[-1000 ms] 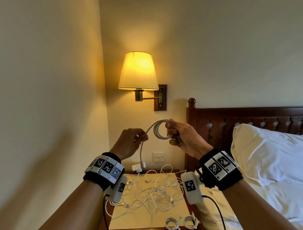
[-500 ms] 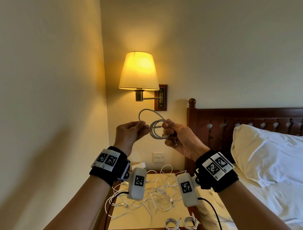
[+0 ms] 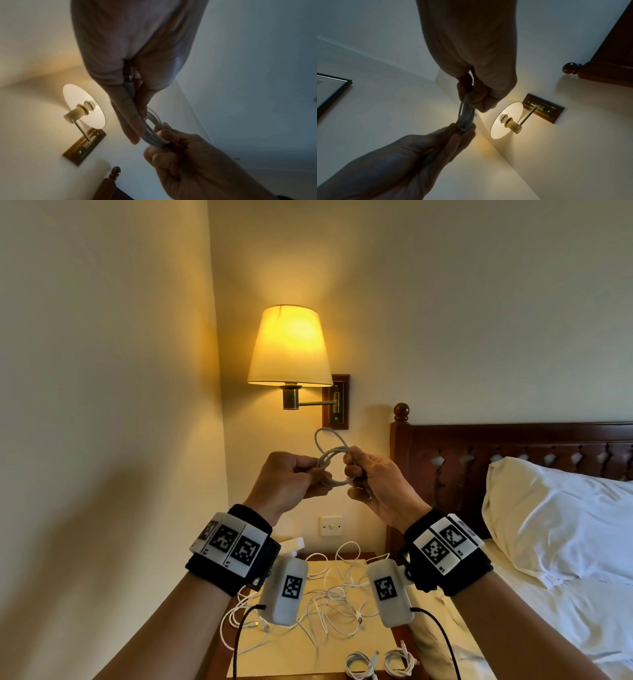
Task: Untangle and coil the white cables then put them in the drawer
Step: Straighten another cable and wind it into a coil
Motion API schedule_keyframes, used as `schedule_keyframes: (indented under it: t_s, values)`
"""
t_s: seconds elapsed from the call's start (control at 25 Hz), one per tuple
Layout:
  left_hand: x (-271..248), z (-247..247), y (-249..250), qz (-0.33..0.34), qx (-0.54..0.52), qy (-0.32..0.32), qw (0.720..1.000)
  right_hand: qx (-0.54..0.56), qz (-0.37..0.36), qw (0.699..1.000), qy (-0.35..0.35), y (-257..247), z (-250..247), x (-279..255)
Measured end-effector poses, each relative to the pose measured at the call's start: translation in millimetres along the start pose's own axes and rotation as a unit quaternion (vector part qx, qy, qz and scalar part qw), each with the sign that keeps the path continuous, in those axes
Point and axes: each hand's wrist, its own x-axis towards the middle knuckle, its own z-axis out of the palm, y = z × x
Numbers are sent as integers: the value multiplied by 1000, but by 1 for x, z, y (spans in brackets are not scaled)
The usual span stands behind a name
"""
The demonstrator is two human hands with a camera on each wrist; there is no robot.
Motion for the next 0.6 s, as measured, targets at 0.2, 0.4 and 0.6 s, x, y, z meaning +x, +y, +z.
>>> schedule_keyframes:
  t_s: [0.2, 0.4, 0.6]
  values:
    - [1, -27, -3, -16, -2, 80, 997, 16, -26, 996, 82, -14, -17, 3]
    - [-11, -37, -9, -61, 28, 36, 997, -6, -40, 995, 91, -22, -27, 10]
    - [-22, -37, -17, -93, 256, -187, 944, -163, -51, 985, -15, -26, -23, 10]
